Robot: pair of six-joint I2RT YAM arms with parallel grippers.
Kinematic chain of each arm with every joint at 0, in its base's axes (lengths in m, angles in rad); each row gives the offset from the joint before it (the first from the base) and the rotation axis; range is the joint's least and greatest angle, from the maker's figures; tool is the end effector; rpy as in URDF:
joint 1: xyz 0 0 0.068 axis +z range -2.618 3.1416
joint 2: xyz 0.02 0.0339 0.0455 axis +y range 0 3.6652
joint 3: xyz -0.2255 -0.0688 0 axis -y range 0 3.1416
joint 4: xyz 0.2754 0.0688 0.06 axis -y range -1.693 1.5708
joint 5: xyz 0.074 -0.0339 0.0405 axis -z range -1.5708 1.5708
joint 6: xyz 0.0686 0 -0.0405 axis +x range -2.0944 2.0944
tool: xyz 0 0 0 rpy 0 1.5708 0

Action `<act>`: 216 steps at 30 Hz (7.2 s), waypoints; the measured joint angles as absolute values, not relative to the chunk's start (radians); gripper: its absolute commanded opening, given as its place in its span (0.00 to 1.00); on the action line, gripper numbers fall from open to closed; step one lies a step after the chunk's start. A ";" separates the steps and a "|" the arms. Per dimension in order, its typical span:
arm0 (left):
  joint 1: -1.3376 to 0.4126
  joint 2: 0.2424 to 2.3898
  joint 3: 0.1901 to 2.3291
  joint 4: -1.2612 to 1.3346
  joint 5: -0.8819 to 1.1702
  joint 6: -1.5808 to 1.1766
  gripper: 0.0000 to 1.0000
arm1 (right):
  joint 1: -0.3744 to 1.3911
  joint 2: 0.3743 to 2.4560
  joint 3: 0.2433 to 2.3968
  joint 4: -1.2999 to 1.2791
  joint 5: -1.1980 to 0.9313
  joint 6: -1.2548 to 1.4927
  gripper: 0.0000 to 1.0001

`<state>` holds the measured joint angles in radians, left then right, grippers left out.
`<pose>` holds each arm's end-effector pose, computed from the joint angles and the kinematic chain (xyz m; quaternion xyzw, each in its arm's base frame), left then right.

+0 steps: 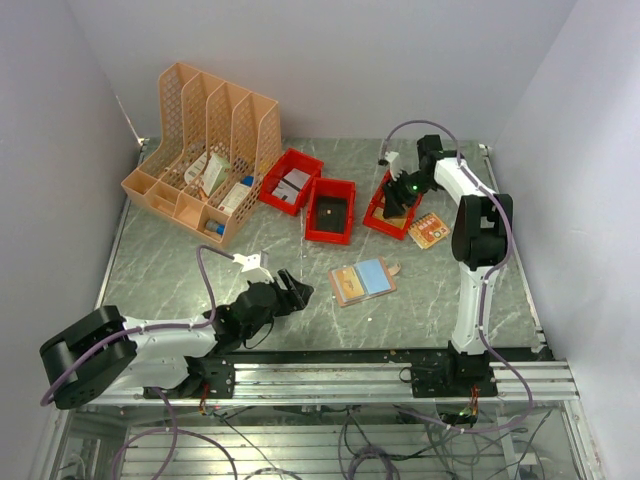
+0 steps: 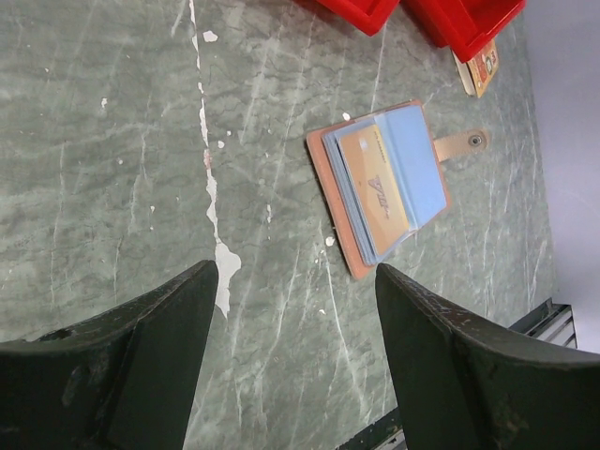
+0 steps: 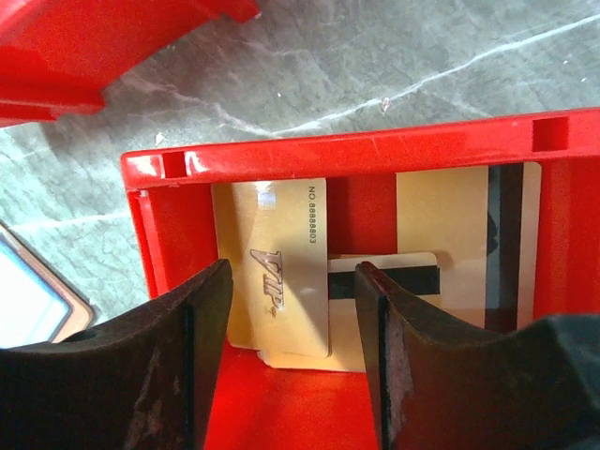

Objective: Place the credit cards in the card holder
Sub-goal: Pick up the credit card from the storage box.

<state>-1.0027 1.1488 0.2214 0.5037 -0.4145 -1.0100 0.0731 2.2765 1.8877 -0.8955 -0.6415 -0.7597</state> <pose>0.1662 -0.2090 0.0786 -0.1147 0.8216 -0.3562 0.4301 0.4760 0.0760 0.1126 -0.4211 0.8408 0.2482 0.2326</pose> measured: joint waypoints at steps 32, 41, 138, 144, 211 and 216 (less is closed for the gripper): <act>-1.003 1.187 0.238 0.508 -0.407 -1.010 0.79 | 0.093 2.240 1.685 -0.712 -0.770 -0.467 0.11; -1.003 1.187 0.241 0.508 -0.407 -1.010 0.79 | 0.093 2.179 1.683 -0.732 -0.830 -0.404 0.12; -0.832 2.201 1.251 0.460 0.047 -0.973 0.32 | 0.115 2.085 1.593 -0.770 -0.761 -0.466 0.17; -0.831 2.203 1.254 0.458 0.050 -0.973 0.32 | 0.120 2.075 1.584 -0.776 -0.765 -0.476 0.15; -0.824 2.209 1.263 0.459 0.051 -0.972 0.32 | 0.134 2.160 1.681 -0.764 -0.570 -0.439 0.12; -0.824 2.209 1.263 0.459 0.051 -0.972 0.32 | 0.136 2.187 1.681 -0.780 -0.578 -0.453 0.12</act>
